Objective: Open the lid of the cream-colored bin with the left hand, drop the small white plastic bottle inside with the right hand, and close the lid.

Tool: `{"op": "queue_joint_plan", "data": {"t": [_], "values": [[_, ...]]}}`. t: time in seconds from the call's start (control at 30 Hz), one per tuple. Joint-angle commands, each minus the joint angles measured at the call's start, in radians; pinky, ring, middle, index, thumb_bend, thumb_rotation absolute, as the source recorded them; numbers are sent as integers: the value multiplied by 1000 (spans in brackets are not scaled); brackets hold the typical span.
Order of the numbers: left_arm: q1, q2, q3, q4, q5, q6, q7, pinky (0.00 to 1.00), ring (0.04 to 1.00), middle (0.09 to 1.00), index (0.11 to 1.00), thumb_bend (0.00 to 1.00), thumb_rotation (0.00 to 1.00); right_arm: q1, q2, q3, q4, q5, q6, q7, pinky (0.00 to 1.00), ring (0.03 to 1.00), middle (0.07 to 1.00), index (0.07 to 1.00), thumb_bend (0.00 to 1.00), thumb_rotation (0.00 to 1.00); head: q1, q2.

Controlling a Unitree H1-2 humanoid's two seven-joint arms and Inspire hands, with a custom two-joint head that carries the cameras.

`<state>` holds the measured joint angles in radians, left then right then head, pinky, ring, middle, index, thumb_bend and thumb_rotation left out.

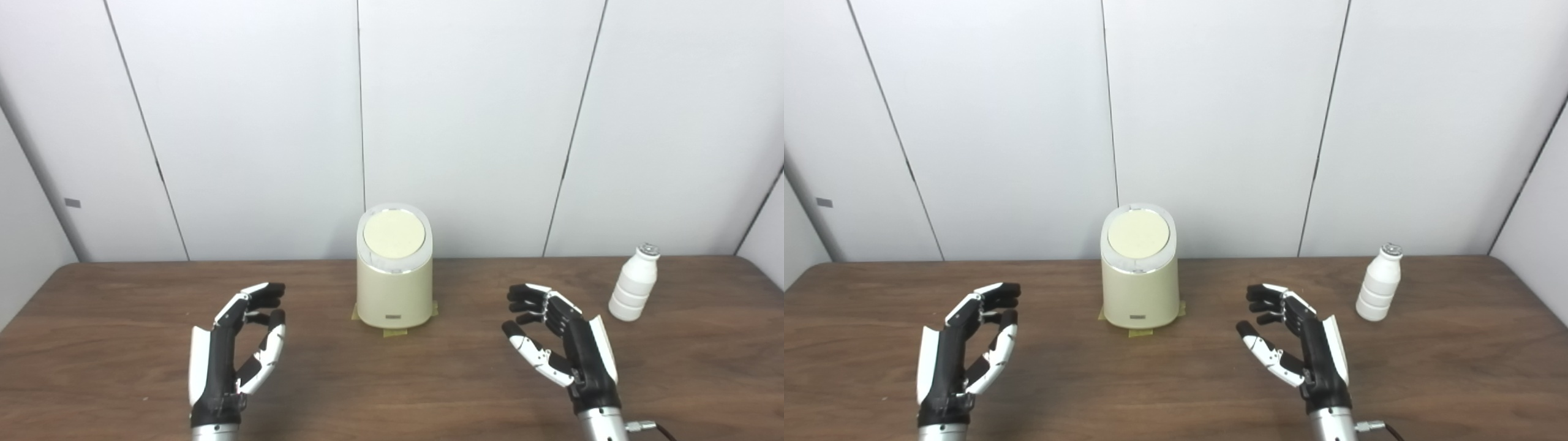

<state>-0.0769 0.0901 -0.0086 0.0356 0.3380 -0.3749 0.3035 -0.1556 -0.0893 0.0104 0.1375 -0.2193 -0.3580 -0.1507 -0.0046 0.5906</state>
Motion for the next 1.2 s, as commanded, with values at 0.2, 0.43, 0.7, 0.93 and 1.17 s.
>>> {"op": "queue_joint_plan", "data": {"t": [0.2, 0.43, 0.7, 0.93, 1.17], "values": [[72, -27, -13, 59, 6, -25, 3, 565, 670, 698, 699, 264, 358, 33, 1, 4, 21, -13, -8, -1, 570, 651, 676, 665, 281, 357, -1, -1], [71, -23, -12, 63, 18, -30, 8, 566, 671, 699, 702, 259, 357, 32, 2, 4, 21, -14, -9, -1, 563, 648, 675, 665, 278, 357, 0, 0], [67, -16, -6, 68, -12, -25, -7, 572, 677, 705, 702, 280, 383, 25, 15, 5, 44, -2, -23, -6, 567, 652, 677, 663, 293, 351, -12, -9], [65, -11, -11, 41, -4, -27, -10, 575, 682, 708, 708, 346, 437, 18, 14, 8, 57, -30, -22, -23, 559, 649, 675, 664, 289, 363, -8, -15], [63, -24, 3, -48, -81, -22, -30, 598, 692, 714, 711, 403, 655, 12, 13, 8, 72, -22, -26, -23, 566, 655, 679, 668, 292, 354, -7, -20]]}}
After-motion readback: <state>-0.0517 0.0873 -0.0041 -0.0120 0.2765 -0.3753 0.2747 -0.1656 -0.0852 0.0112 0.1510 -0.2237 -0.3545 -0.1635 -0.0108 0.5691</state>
